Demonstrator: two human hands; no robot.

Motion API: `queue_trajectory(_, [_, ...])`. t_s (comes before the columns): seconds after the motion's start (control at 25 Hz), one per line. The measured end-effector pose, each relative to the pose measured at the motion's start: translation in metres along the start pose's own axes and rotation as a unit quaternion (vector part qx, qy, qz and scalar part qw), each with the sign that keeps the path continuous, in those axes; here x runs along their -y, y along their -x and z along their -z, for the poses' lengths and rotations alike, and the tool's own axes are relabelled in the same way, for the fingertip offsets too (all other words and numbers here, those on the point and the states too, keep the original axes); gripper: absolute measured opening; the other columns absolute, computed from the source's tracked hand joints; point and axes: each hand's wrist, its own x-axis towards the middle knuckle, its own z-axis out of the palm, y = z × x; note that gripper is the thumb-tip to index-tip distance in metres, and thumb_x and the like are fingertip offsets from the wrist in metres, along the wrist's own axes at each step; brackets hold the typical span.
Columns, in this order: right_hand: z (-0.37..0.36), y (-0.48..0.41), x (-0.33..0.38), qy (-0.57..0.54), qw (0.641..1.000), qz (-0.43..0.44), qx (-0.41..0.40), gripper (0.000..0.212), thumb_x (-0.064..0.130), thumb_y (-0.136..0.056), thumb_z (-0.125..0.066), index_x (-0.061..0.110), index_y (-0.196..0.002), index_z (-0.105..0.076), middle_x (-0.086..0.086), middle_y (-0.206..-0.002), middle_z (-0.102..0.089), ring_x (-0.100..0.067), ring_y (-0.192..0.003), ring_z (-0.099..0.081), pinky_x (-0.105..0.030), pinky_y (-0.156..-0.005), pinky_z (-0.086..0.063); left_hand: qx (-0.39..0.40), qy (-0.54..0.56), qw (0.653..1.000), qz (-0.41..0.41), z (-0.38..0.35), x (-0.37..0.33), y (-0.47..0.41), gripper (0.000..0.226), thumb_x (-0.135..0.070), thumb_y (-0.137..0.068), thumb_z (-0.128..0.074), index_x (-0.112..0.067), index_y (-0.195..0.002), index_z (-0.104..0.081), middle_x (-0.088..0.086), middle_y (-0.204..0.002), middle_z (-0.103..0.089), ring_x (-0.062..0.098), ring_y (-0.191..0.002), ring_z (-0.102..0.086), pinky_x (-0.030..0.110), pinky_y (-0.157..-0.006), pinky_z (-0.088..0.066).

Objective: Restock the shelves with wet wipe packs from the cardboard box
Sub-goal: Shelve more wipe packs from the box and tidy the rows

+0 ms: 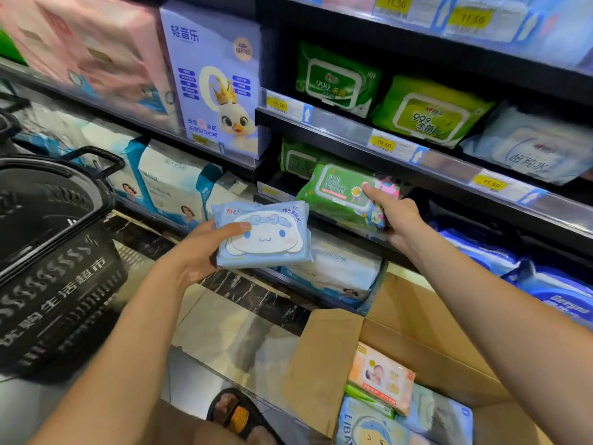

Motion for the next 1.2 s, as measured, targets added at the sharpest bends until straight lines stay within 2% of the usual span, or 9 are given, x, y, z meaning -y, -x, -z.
queue_trajectory(0.12, [-0.012, -0.021, 0.002, -0.021, 1.000, 0.001, -0.015, 0.119, 0.062, -0.025, -0.100, 0.003, -0.122, -0.063, -0.011, -0.103, -0.078, -0.025, -0.088, -0.077, -0.042, -0.085, -0.062, 0.004, -0.019, 1.000, 0.005, 0.007, 0.002, -0.003, 0.032, -0.020, -0.090, -0.073, -0.017, -0.121, -0.067, 0.011, -0.118, -0.077, 0.028, -0.108, -0.074, 0.038, -0.088, -0.062])
queue_trajectory(0.24, [-0.023, -0.029, 0.009, -0.060, 0.998, -0.007, 0.009, 0.082, 0.044, -0.055, -0.098, 0.004, -0.120, -0.068, -0.007, -0.094, -0.080, -0.021, -0.081, -0.077, -0.034, -0.075, -0.061, 0.004, -0.029, 1.000, 0.012, 0.011, 0.006, -0.005, 0.045, -0.025, -0.080, -0.079, -0.016, -0.122, -0.067, 0.010, -0.119, -0.077, 0.028, -0.111, -0.074, 0.037, -0.089, -0.062])
queue_trajectory(0.32, [-0.025, -0.034, 0.014, -0.085, 0.996, -0.023, 0.034, 0.070, 0.041, -0.065, -0.095, 0.008, -0.122, -0.071, -0.006, -0.101, -0.080, -0.022, -0.092, -0.077, -0.037, -0.086, -0.061, 0.005, -0.028, 0.999, 0.015, 0.012, 0.006, -0.006, 0.049, -0.027, -0.076, -0.080, -0.016, -0.122, -0.067, 0.009, -0.118, -0.077, 0.027, -0.108, -0.075, 0.035, -0.083, -0.064])
queue_trajectory(0.48, [-0.024, -0.045, 0.011, -0.108, 0.994, -0.001, 0.030, 0.088, 0.048, -0.050, -0.099, 0.013, -0.126, -0.070, -0.004, -0.108, -0.079, -0.024, -0.103, -0.075, -0.045, -0.101, -0.056, 0.019, -0.032, 0.999, 0.016, 0.009, 0.007, -0.008, 0.052, -0.028, -0.077, -0.079, -0.016, -0.127, -0.066, 0.008, -0.119, -0.077, 0.026, -0.108, -0.075, 0.036, -0.085, -0.064])
queue_trajectory(0.56, [-0.023, -0.045, 0.004, -0.060, 0.998, 0.011, -0.005, 0.107, 0.055, -0.032, -0.102, 0.014, -0.125, -0.069, 0.000, -0.108, -0.078, -0.019, -0.100, -0.075, -0.040, -0.099, -0.057, 0.021, -0.044, 0.999, 0.016, 0.004, 0.007, -0.010, 0.056, -0.030, -0.074, -0.081, -0.016, -0.127, -0.065, 0.008, -0.118, -0.077, 0.026, -0.107, -0.075, 0.036, -0.084, -0.064])
queue_trajectory(0.72, [-0.026, -0.034, -0.007, 0.037, 0.998, 0.033, -0.036, 0.068, 0.040, -0.067, -0.095, 0.004, -0.119, -0.071, -0.003, -0.113, -0.073, -0.017, -0.105, -0.067, -0.031, -0.099, -0.051, 0.005, -0.041, 0.999, 0.011, -0.003, 0.006, -0.012, 0.038, -0.024, -0.085, -0.078, -0.015, -0.121, -0.068, 0.009, -0.114, -0.079, 0.023, -0.099, -0.077, 0.033, -0.077, -0.065])
queue_trajectory(0.88, [-0.014, -0.035, -0.016, 0.105, 0.993, 0.030, -0.043, 0.068, 0.045, -0.070, -0.092, 0.004, -0.118, -0.068, -0.003, -0.110, -0.070, -0.020, -0.105, -0.064, -0.032, -0.090, -0.050, -0.005, -0.029, 1.000, 0.005, -0.007, 0.007, -0.016, 0.034, -0.020, -0.093, -0.074, -0.014, -0.125, -0.066, 0.009, -0.116, -0.078, 0.025, -0.105, -0.076, 0.038, -0.086, -0.064])
queue_trajectory(1.04, [-0.004, -0.032, -0.025, 0.300, 0.950, 0.070, -0.040, 0.055, 0.046, -0.074, -0.089, 0.013, -0.104, -0.058, -0.004, -0.096, -0.065, -0.023, -0.096, -0.063, -0.040, -0.080, -0.052, -0.002, -0.034, 0.999, 0.007, -0.013, 0.009, -0.019, 0.046, -0.023, -0.088, -0.078, -0.013, -0.130, -0.064, 0.009, -0.118, -0.077, 0.027, -0.110, -0.074, 0.046, -0.099, -0.057])
queue_trajectory(1.2, [-0.001, -0.028, -0.019, 0.422, 0.900, 0.105, -0.037, 0.055, 0.063, -0.075, -0.081, 0.014, -0.092, -0.062, -0.003, -0.087, -0.066, -0.022, -0.082, -0.062, -0.035, -0.063, -0.047, 0.012, -0.044, 0.999, -0.002, -0.017, 0.007, -0.018, 0.041, -0.026, -0.081, -0.079, -0.018, -0.119, -0.067, 0.005, -0.110, -0.080, 0.019, -0.096, -0.078, 0.033, -0.076, -0.065])
